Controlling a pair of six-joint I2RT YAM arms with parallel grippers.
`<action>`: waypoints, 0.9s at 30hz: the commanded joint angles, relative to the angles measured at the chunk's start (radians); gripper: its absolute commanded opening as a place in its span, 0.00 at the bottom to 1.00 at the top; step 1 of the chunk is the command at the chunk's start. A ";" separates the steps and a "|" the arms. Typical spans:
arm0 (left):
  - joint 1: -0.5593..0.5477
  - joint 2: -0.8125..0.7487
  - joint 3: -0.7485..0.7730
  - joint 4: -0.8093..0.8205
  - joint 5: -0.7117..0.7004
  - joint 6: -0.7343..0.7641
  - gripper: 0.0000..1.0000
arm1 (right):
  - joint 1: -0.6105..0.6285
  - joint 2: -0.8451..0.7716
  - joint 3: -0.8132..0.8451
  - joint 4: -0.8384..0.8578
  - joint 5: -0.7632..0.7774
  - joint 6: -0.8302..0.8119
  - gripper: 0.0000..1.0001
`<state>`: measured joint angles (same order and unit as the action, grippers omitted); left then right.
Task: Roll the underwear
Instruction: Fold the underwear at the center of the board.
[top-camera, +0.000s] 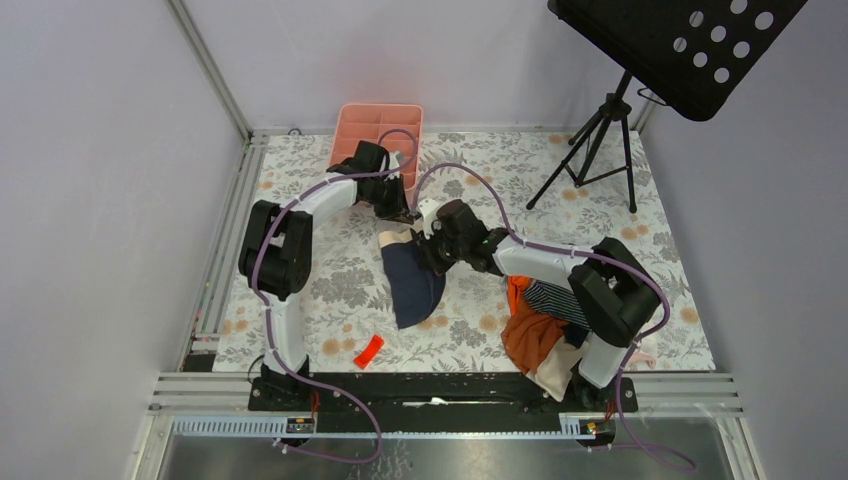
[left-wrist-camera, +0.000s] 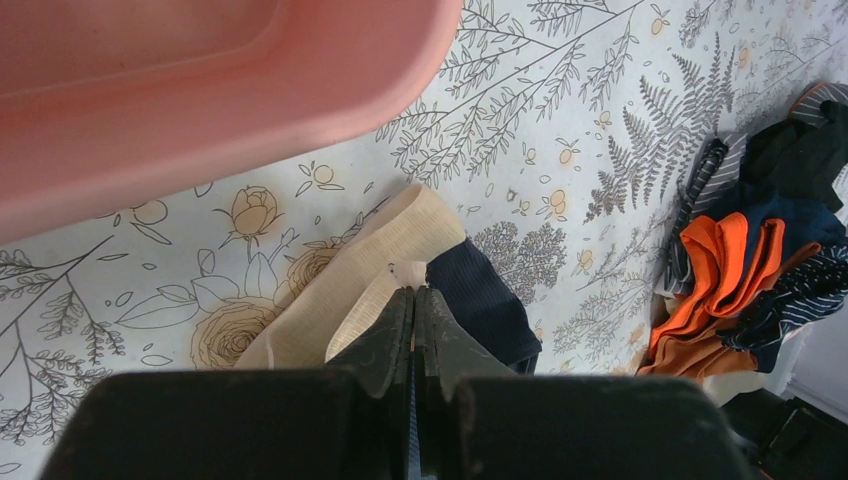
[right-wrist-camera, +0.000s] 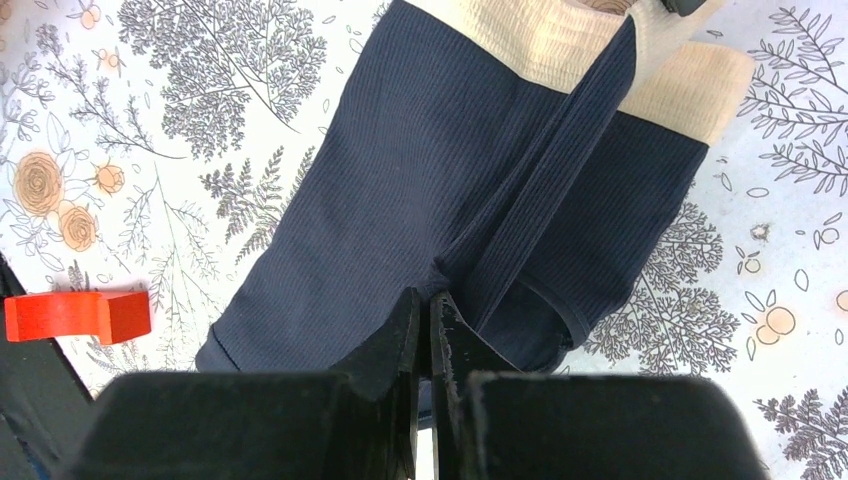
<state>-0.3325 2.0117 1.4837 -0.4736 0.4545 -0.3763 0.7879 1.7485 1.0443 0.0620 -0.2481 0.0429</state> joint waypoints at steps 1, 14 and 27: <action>0.013 -0.025 0.072 0.063 -0.118 0.016 0.00 | 0.005 -0.017 0.034 -0.077 -0.086 0.027 0.05; -0.002 0.022 0.088 0.104 -0.131 -0.006 0.00 | -0.062 0.039 0.072 -0.126 -0.111 0.091 0.06; -0.009 0.108 0.131 0.162 -0.085 -0.017 0.00 | -0.133 0.125 0.098 -0.152 -0.102 0.104 0.10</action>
<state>-0.3515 2.1139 1.5520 -0.4385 0.3988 -0.3935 0.6571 1.8687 1.1141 0.0055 -0.3061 0.1291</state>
